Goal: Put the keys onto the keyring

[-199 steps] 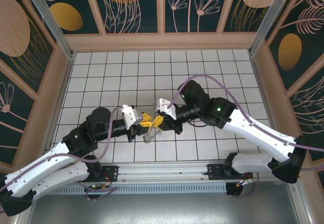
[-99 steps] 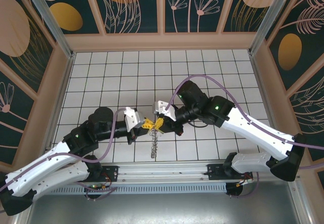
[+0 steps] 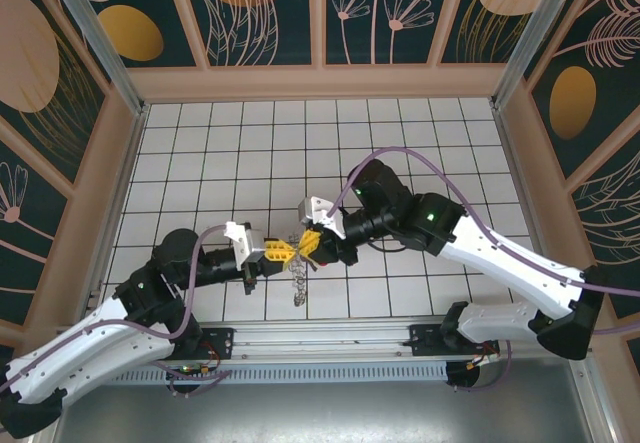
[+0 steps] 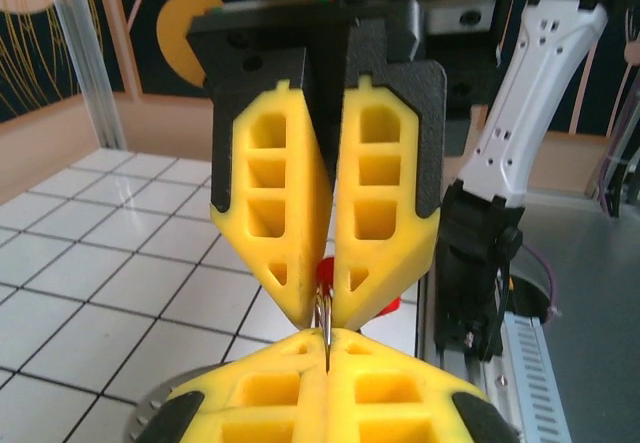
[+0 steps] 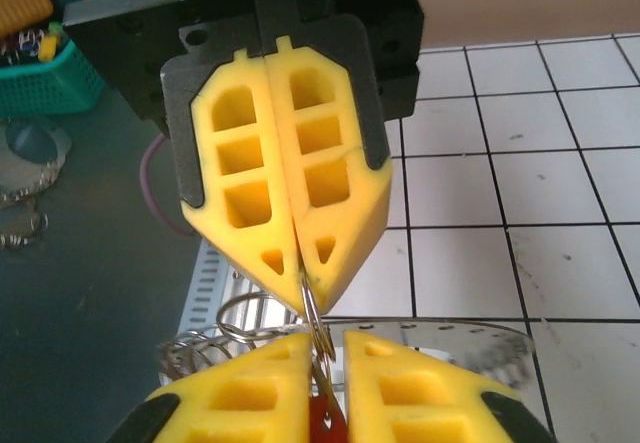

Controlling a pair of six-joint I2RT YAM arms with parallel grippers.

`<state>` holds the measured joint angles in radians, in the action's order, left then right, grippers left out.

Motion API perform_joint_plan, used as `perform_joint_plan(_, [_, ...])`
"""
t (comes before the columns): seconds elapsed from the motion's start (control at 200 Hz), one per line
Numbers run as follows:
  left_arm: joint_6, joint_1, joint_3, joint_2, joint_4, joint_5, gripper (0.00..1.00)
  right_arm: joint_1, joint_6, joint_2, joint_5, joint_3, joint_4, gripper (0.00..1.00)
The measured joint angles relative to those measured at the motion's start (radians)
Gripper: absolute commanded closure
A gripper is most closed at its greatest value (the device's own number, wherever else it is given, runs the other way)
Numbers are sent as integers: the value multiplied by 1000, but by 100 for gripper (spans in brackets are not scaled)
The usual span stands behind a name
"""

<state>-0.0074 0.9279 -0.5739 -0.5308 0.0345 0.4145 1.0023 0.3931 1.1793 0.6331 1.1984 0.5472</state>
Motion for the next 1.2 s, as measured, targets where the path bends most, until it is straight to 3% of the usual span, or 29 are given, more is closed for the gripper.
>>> perform_joint_plan(0.761, [-153, 2, 115, -20, -357, 66, 100, 0, -41, -92, 6, -93, -118, 82])
perform_joint_plan(0.921, [-156, 2, 115, -32, -385, 82, 100, -10, -65, -119, 38, -126, -163, 89])
perform_joint_plan(1.041, [-156, 2, 115, -32, -387, 79, 100, -13, -76, -121, 58, -129, -173, 100])
perform_joint_plan(1.201, [-156, 2, 115, -30, -381, 76, 100, -13, -86, -123, 68, -135, -185, 98])
